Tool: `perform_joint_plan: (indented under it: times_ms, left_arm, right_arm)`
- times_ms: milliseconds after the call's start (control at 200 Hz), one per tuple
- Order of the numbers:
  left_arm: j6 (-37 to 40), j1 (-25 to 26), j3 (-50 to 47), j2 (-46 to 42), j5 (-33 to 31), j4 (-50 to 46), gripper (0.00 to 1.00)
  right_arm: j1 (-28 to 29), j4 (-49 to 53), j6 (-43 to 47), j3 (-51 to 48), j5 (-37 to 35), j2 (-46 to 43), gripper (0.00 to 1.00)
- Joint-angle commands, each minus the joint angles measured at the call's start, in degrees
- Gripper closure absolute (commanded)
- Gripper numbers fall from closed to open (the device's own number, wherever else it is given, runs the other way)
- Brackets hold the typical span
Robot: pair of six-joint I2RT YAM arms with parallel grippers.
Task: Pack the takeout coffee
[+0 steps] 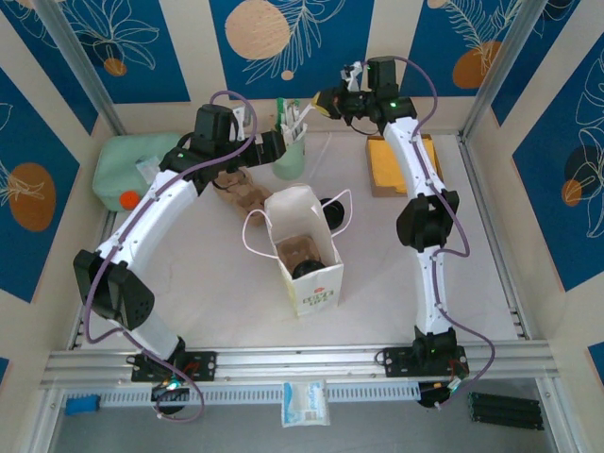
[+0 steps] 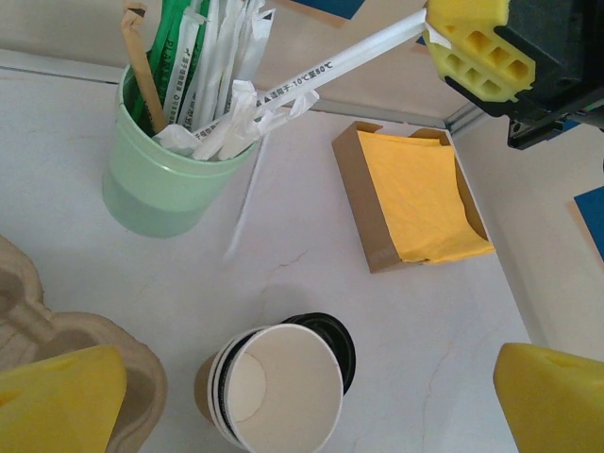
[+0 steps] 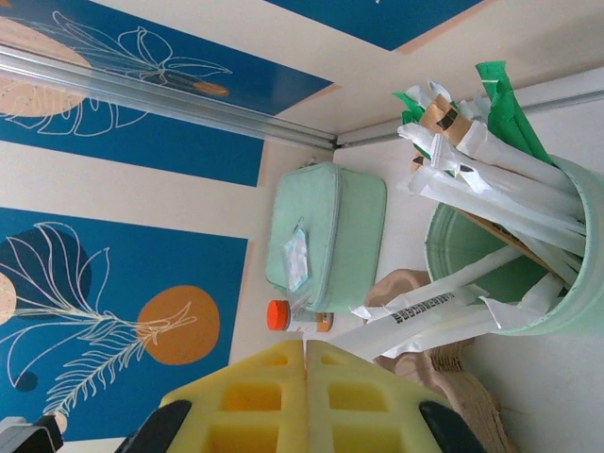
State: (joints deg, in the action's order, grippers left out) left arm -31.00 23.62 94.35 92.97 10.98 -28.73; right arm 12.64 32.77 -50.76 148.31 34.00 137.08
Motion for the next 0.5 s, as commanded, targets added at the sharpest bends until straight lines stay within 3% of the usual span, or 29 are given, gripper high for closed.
perform_joint_plan:
  times_ms: [0, 495]
  left_arm:
    - [1.5, -0.4, 1.8, -1.1, 1.3, 0.2, 0.00]
    - [1.7, -0.4, 2.6, -1.3, 1.4, -0.1, 0.01]
  right_arm:
    - [0.1, 1.2, 1.4, -0.3, 0.1, 1.4, 1.00]
    - [-1.4, 7.4, 6.6, 3.5, -2.3, -6.3, 1.00]
